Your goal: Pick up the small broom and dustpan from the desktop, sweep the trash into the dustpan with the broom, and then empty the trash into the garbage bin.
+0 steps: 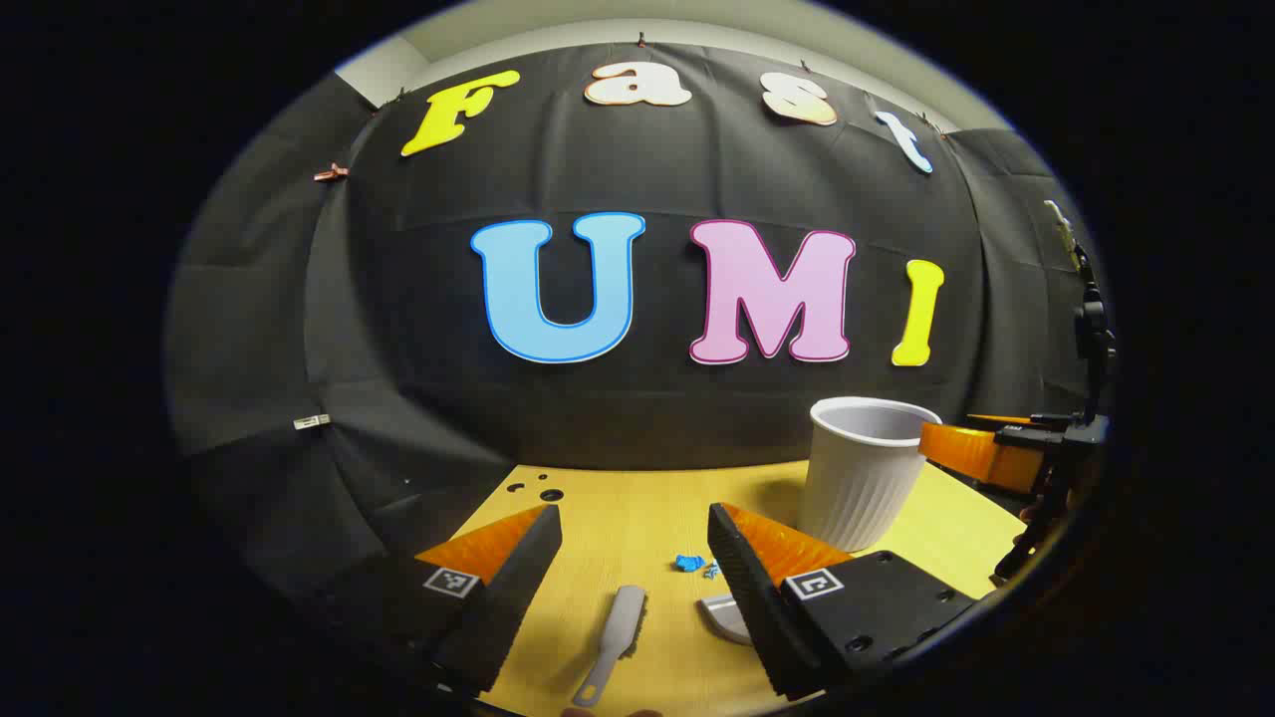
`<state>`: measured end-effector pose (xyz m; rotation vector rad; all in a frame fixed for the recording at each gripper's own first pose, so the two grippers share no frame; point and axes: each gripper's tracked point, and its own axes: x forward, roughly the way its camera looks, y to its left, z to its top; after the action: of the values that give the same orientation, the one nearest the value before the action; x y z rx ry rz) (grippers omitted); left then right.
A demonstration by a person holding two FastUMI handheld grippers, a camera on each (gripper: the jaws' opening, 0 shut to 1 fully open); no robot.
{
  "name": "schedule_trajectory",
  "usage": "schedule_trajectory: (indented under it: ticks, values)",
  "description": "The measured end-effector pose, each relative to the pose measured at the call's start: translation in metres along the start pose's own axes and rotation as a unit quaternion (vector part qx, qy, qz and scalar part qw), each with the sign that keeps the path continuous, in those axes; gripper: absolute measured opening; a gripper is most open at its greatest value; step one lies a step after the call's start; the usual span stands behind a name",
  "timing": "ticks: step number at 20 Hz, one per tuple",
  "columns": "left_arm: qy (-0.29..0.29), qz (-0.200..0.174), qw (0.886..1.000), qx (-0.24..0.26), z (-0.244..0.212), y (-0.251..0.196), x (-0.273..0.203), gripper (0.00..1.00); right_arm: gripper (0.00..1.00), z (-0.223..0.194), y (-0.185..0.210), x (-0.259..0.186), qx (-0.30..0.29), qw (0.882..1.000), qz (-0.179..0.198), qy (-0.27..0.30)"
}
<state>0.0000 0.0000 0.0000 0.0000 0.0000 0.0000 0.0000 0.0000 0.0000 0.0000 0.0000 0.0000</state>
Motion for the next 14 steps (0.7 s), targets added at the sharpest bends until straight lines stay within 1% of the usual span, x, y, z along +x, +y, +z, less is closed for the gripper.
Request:
schedule_trajectory:
  ticks: [2,5,7,12,14]
  values:
    - [0.005,-0.008,1.0,0.009,0.0,0.003,0.003,0.95,0.99,-0.015,0.004,-0.005,-0.005,1.0,-0.004,0.019]
    - [0.01,-0.024,1.0,0.005,-0.008,0.001,0.004,0.96,0.99,-0.02,0.006,-0.006,-0.006,0.999,-0.012,0.03]
    - [0.017,-0.025,1.0,0.005,-0.014,0.004,0.005,0.95,0.99,-0.022,0.01,-0.007,-0.005,0.999,-0.014,0.031]
    - [0.032,-0.024,0.999,0.002,-0.023,0.012,0.006,0.95,0.99,-0.026,0.022,-0.007,-0.014,0.999,-0.003,0.04]
    - [0.048,-0.021,0.999,0.01,-0.033,0.014,0.009,0.96,0.99,-0.028,0.025,-0.005,-0.019,0.999,0.001,0.044]
